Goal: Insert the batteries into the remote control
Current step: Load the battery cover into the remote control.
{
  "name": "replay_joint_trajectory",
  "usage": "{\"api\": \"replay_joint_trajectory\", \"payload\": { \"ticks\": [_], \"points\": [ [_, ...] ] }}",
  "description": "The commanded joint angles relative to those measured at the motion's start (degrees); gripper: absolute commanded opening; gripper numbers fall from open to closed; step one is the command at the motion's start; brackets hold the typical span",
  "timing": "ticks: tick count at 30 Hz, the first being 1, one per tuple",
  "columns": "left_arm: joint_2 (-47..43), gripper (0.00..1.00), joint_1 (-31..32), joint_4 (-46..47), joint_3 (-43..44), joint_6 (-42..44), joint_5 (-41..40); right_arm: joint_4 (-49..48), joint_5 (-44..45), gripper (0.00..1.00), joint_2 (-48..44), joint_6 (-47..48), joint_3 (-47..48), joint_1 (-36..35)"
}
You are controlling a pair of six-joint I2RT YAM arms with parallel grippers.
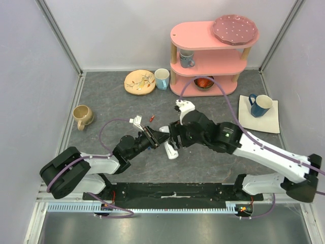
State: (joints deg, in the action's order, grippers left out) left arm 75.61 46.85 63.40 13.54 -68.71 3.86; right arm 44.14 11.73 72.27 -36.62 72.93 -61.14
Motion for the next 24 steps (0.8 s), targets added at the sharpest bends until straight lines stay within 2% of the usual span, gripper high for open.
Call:
{"api": "replay_joint_trajectory", "payload": {
  "ticks": [1,4,7,11,17,24],
  "points": [
    [-0.47,0.02,-2.11,4.8,2.1,-3.0,6.15,-5.37,1.2,0.79,-8.52,0.06,-6.71,1.2],
    [1.2,0.02,-3.43,8.84,2.19,-5.37,11.16,-11.52,-0.91,0.8,-12.75,-0.29,-12.08,1.9],
    [3.22,0.02,-4.49,13.83,1.58,-8.18,15.82,-17.84,0.75,0.8,-18.62,-2.13,-18.75,2.61],
    [5.68,0.02,-5.63,19.21,0.96,-11.36,20.04,-34.34,-2.58,0.82,-28.22,-5.47,-31.33,3.48],
    [7.35,0.02,-6.07,23.44,1.66,-13.47,24.09,-38.68,-13.9,0.86,-30.35,-6.18,-36.62,6.74],
    [5.95,0.02,-6.07,23.35,2.54,-13.12,24.36,-43.52,-20.24,0.87,-28.94,-8.9,-40.84,8.23]
  ]
}}
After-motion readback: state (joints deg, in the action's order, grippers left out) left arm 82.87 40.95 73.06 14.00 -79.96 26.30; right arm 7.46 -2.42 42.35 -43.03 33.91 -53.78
